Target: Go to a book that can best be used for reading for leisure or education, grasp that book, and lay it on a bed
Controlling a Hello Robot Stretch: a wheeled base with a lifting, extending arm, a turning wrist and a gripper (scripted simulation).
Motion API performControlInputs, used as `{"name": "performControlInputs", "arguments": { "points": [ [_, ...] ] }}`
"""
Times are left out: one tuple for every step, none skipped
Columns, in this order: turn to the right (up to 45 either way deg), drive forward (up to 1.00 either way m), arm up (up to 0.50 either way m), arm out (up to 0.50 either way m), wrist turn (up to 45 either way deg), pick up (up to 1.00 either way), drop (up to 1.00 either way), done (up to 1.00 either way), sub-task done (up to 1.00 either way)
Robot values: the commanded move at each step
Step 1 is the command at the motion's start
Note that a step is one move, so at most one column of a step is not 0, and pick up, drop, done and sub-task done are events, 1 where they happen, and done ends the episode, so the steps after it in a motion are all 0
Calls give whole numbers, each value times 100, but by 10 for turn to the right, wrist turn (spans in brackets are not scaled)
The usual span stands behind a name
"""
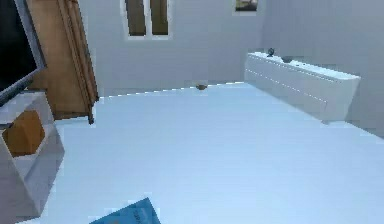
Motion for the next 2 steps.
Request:
{"name": "performControlInputs", "arguments": {
  "points": [
    [-450, 0, 0, 0, 0, 0, 0, 0, 0],
    [-450, 0, 0, 0, 0, 0, 0, 0, 0]
  ]
}}
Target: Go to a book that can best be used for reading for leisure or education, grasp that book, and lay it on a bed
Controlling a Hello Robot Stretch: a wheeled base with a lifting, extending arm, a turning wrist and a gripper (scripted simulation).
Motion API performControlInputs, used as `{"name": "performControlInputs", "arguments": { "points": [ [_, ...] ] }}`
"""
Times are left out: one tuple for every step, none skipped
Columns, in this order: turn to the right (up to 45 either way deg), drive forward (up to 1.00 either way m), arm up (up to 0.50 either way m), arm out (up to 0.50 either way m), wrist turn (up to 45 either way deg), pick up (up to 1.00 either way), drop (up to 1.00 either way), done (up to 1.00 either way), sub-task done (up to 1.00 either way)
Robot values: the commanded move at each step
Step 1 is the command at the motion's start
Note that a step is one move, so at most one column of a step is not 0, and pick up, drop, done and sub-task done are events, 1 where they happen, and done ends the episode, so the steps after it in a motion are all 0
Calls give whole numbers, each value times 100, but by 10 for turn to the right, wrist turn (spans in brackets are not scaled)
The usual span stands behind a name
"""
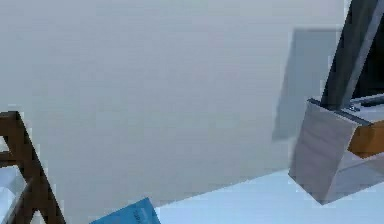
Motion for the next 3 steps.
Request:
{"name": "performControlInputs", "arguments": {
  "points": [
    [-390, 0, 0, 0, 0, 0, 0, 0, 0],
    [450, 0, 0, 0, 0, 0, 0, 0, 0],
    [450, 0, 0, 0, 0, 0, 0, 0, 0]
  ]
}}
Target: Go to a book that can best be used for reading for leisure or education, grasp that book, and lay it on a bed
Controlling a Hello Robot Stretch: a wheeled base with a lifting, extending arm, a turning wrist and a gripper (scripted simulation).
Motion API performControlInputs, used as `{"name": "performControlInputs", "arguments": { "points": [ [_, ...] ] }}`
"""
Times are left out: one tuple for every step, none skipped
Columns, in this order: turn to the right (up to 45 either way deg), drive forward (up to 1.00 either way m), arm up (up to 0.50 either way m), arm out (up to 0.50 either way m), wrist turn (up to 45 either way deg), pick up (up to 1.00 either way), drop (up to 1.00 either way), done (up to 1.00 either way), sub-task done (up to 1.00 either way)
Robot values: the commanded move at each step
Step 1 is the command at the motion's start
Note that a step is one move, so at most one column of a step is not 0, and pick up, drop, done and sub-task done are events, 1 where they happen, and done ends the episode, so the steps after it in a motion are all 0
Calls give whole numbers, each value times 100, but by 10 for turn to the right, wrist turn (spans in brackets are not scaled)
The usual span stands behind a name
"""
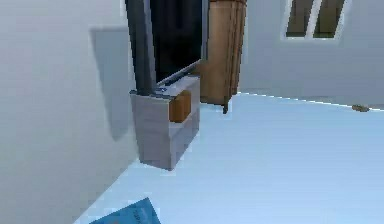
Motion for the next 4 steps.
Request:
{"name": "performControlInputs", "arguments": {
  "points": [
    [450, 0, 0, 0, 0, 0, 0, 0, 0],
    [90, 0, 0, 0, 0, 0, 0, 0, 0],
    [450, 0, 0, 0, 0, 0, 0, 0, 0],
    [450, 0, 0, 0, 0, 0, 0, 0, 0]
  ]
}}
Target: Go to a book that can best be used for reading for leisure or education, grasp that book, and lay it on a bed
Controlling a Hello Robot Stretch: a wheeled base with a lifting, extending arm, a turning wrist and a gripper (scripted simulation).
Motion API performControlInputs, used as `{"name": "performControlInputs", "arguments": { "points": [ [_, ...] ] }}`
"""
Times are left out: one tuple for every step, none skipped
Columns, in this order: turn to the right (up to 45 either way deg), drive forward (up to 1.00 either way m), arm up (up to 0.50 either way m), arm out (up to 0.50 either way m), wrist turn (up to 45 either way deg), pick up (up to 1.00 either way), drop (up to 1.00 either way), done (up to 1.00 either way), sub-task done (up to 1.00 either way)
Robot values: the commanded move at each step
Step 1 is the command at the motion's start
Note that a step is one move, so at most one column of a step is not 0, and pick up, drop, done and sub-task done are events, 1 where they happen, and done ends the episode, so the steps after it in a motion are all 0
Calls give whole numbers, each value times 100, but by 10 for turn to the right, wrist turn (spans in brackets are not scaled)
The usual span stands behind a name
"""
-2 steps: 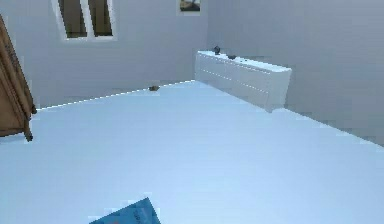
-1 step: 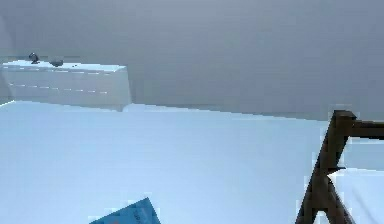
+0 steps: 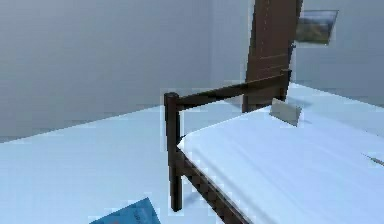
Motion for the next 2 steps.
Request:
{"name": "performControlInputs", "arguments": {
  "points": [
    [390, 0, 0, 0, 0, 0, 0, 0, 0],
    [0, 15, 0, 0, 0, 0, 0, 0, 0]
  ]
}}
